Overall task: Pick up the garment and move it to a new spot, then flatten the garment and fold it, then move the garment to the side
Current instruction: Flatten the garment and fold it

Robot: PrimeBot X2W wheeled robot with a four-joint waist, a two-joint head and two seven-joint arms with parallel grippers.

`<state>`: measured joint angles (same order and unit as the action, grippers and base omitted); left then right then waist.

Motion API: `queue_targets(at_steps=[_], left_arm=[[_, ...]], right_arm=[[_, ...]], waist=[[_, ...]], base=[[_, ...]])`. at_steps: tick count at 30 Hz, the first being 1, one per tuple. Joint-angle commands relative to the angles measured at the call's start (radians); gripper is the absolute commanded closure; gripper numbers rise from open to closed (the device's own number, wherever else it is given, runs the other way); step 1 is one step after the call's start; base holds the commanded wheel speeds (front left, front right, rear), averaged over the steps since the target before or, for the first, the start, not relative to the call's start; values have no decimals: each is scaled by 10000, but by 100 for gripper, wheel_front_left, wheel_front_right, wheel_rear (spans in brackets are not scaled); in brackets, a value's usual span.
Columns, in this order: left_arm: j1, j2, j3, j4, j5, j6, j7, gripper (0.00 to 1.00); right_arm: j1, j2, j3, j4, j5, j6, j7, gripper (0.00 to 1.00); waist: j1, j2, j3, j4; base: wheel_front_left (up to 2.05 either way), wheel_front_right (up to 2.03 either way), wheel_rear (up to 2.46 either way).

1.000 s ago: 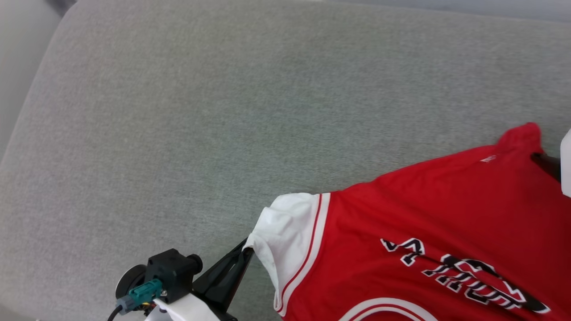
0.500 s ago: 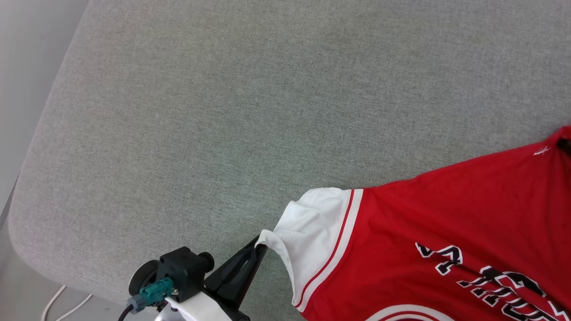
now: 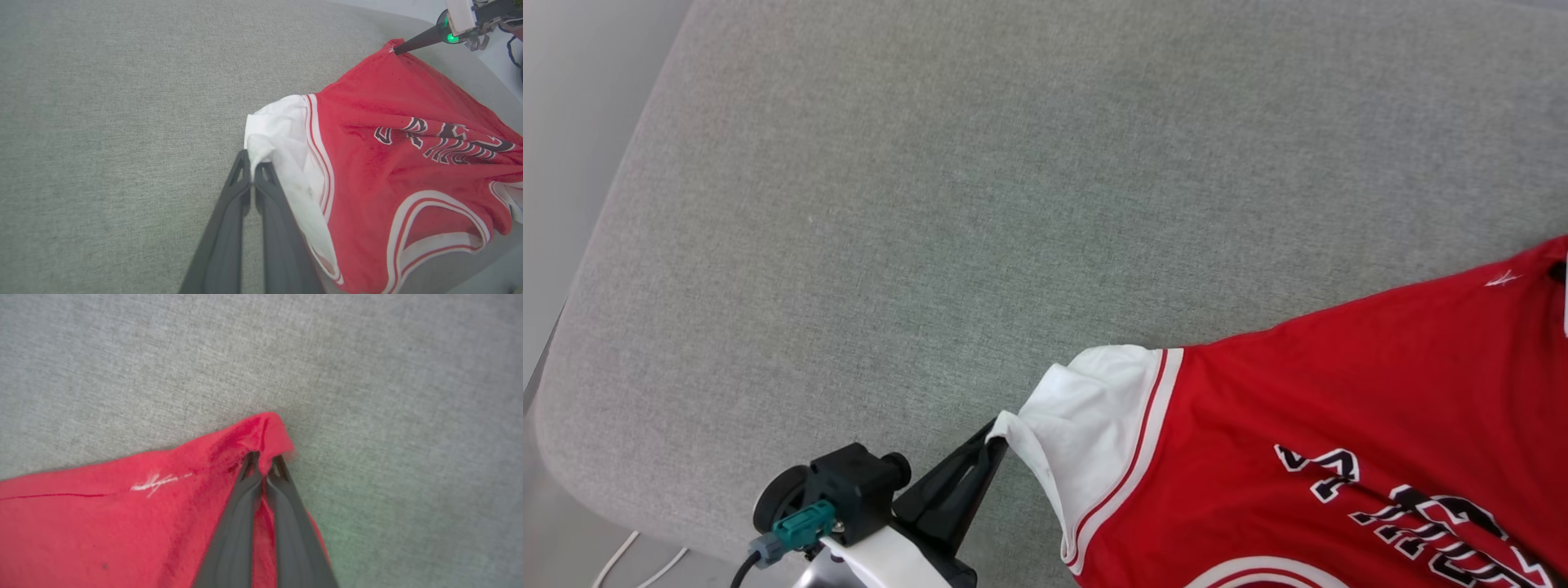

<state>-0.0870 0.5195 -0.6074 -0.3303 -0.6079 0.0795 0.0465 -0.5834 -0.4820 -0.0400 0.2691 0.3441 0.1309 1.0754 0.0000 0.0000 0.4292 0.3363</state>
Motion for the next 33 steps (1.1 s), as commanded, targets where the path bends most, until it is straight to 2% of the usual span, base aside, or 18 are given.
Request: queue_targets(at_steps=[1,8,15,24,33], left_arm=[[-114,38,71,-60,52,26,-84,100],[-258,384,528,-428,228,252,-244,100],[-561,834,1148,-1097,421,519,-258,100],[-1697,889,2262,-2180,97,775,-386,100],[-3625,952,3522,-2843,-82,1075,-209,100]], right_arm=[[365,132,133,233,119,-4,-114,100],[-103,85,298,-285,696,-4,-1482,100],[-285,-166,340,-1078,1302,-4,-2262,100],[-467,77,281,-2932,1847,-4,-2634,100],[-954,526,158,-4592,2034,-4,-2775,100]], waist=[[0,0,-220,-152],[0,0,-1282,-771],[0,0,-2272,-1438],[0,0,-3024,-2203],[0,0,-3134,-2894]], base=[[0,0,0],[0,0,0],[0,0,0],[0,0,0],[0,0,0]])
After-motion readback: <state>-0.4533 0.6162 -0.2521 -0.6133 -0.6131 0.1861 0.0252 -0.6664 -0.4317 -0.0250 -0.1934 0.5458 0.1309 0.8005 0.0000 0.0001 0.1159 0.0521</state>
